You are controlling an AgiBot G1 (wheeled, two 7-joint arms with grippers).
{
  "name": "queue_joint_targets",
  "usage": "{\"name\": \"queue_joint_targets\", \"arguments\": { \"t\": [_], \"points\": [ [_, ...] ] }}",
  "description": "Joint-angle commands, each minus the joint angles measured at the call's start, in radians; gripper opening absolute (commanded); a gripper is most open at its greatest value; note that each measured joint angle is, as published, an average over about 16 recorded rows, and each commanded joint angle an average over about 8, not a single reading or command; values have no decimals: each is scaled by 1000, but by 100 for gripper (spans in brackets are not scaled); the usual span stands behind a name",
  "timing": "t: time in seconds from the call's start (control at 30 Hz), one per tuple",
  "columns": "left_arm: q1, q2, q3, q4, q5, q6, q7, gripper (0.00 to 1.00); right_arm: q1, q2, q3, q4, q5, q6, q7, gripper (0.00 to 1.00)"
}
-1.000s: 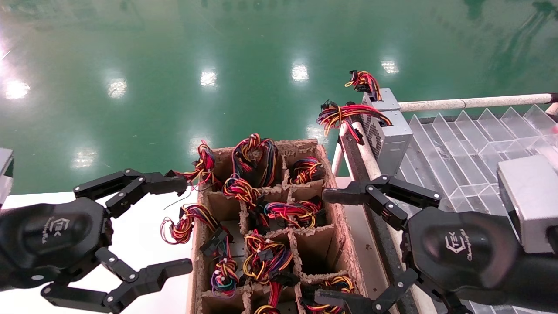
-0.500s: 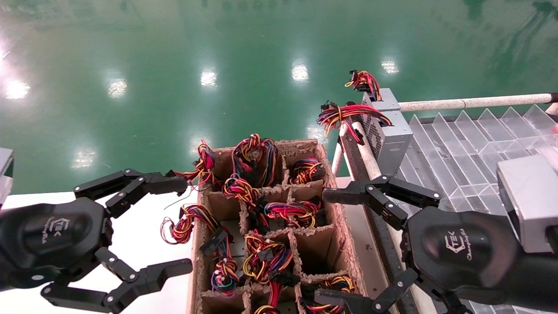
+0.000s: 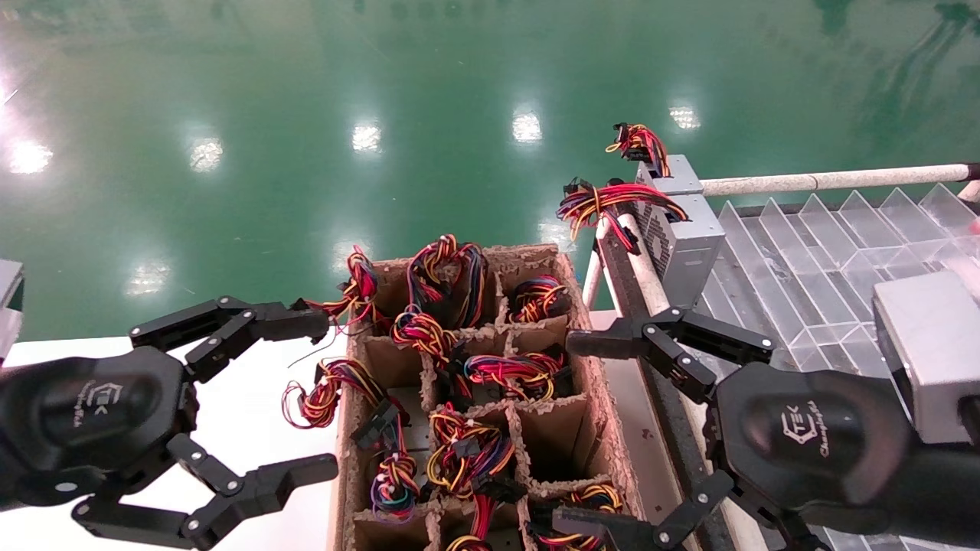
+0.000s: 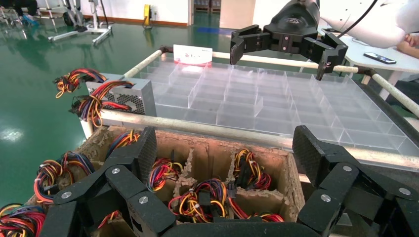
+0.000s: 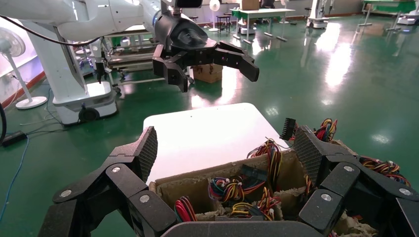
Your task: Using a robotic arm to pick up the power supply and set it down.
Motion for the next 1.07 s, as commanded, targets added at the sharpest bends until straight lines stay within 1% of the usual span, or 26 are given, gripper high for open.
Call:
{"name": "queue_joint_targets", "arguments": {
  "t": [0.03,1.07],
  "points": [
    [0,0,0,0,0,0,0,100,0,0,0,0,0,0,0,100],
    [0,0,0,0,0,0,0,100,0,0,0,0,0,0,0,100]
  ]
}}
